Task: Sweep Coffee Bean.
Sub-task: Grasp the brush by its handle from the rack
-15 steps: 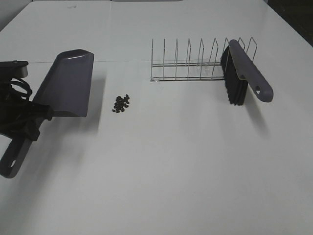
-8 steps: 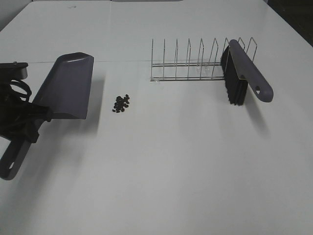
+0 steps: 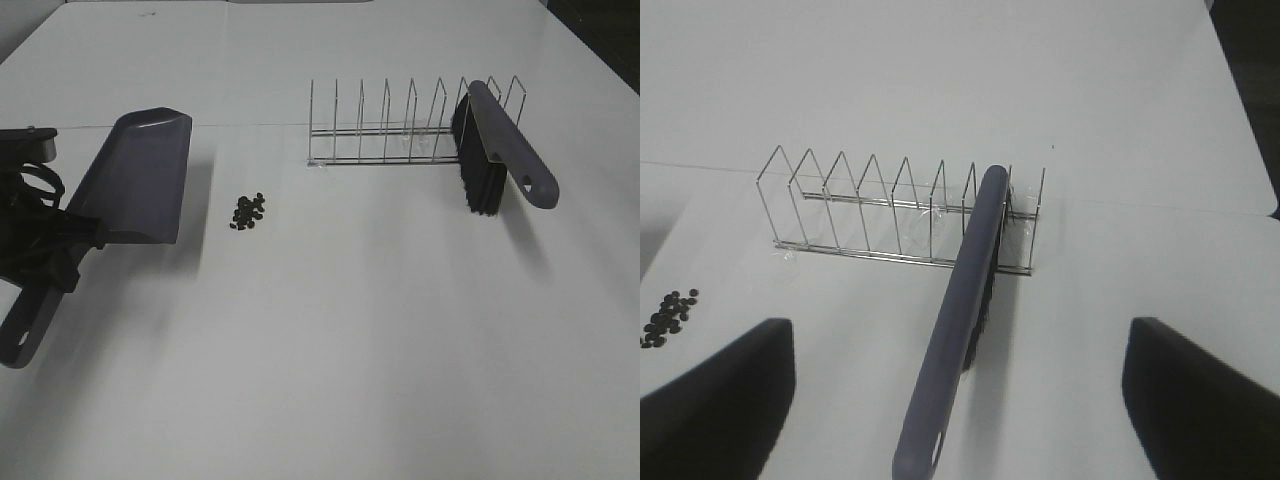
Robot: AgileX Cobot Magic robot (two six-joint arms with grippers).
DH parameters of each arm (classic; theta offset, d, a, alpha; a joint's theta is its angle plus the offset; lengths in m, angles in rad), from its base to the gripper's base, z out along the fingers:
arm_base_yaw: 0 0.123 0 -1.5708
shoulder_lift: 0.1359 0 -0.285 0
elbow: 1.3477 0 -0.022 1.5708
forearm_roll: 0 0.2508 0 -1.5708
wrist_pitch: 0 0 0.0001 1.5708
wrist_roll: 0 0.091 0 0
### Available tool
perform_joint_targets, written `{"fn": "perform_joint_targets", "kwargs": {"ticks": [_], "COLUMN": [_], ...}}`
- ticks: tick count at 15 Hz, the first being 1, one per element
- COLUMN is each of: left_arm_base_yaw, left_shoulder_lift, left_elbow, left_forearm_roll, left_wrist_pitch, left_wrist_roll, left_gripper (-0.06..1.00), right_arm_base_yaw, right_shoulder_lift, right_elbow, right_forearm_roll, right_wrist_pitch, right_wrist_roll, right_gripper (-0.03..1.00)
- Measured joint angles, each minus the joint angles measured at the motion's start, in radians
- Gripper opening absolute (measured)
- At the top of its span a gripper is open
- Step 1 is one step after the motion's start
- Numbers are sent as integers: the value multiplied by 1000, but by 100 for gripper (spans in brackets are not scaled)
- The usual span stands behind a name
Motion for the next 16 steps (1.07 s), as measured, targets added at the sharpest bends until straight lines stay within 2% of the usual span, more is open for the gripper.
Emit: {"fn": "perform_joint_targets", "kwargs": {"ticks": [1, 3, 7, 9, 13, 16], "left_arm_base_yaw": [0, 0, 0, 0, 0, 0], "left_shoulder_lift": [0, 0, 0, 0, 0, 0], "left_elbow": [0, 0, 0, 0, 0, 0], "left_forearm_roll": [0, 0, 0, 0, 0, -1], "left_wrist_pitch": [0, 0, 0, 0, 0, 0], "left_wrist_roll": [0, -1, -1, -1, -1, -1], "left_gripper": [27, 27, 27, 27, 27, 27], "right_arm_base_yaw": [0, 0, 0, 0, 19, 76], "right_shoulder_lift": [192, 351, 610, 738, 889, 1035], "right_elbow": [-175, -335, -551, -639, -733, -832], "right_forearm_roll": [1, 13, 53, 58, 52, -59], "right_wrist_pitch": [44, 91, 198, 262, 292, 296], "right_wrist_roll": [-43, -57, -67, -67, -66, 68], "right_gripper": [84, 84, 84, 84, 84, 81]}}
